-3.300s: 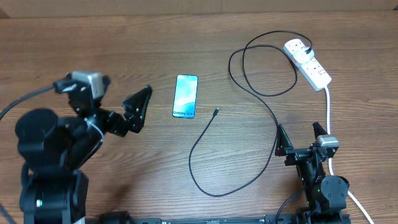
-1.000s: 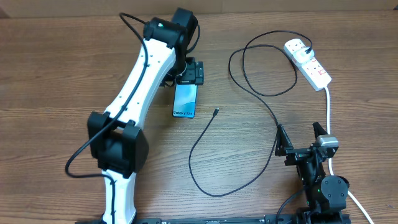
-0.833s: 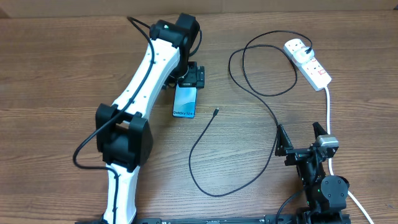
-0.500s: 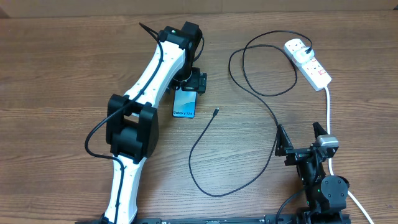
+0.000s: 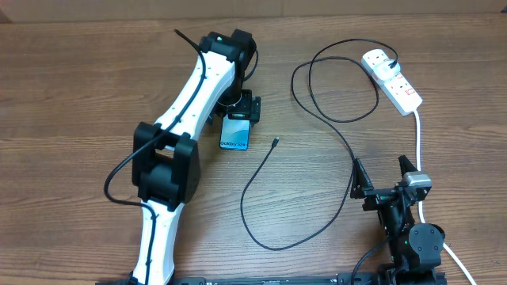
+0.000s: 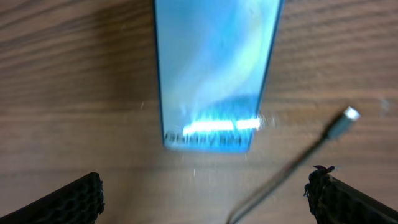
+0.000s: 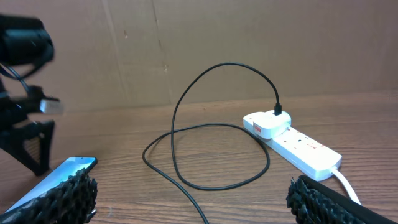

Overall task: Plug charger to phone and switch on socket
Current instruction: 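Position the open left gripper above the phone's top edge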

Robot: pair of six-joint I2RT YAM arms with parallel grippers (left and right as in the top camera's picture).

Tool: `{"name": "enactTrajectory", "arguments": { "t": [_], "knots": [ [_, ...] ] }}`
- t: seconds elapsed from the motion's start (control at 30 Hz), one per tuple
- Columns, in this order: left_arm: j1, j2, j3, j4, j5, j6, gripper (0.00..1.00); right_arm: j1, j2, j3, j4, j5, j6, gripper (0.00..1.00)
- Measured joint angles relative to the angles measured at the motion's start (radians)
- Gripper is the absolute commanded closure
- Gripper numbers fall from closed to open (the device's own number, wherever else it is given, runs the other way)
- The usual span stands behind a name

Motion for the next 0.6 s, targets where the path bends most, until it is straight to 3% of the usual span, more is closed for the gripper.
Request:
{"name": "enactTrajectory", "arguments": {
  "t": [0.27, 0.6],
  "knots": [
    [0.0, -0.156, 0.0, -0.068, 0.002, -0.023, 0.0, 0.0, 0.0, 0.0, 0.0, 0.0, 0.0, 0.0],
    [0.0, -0.382, -0.054, -0.013, 0.007, -0.023, 0.0, 0.0, 0.0, 0.0, 0.0, 0.0, 0.0, 0.0]
  ]
}}
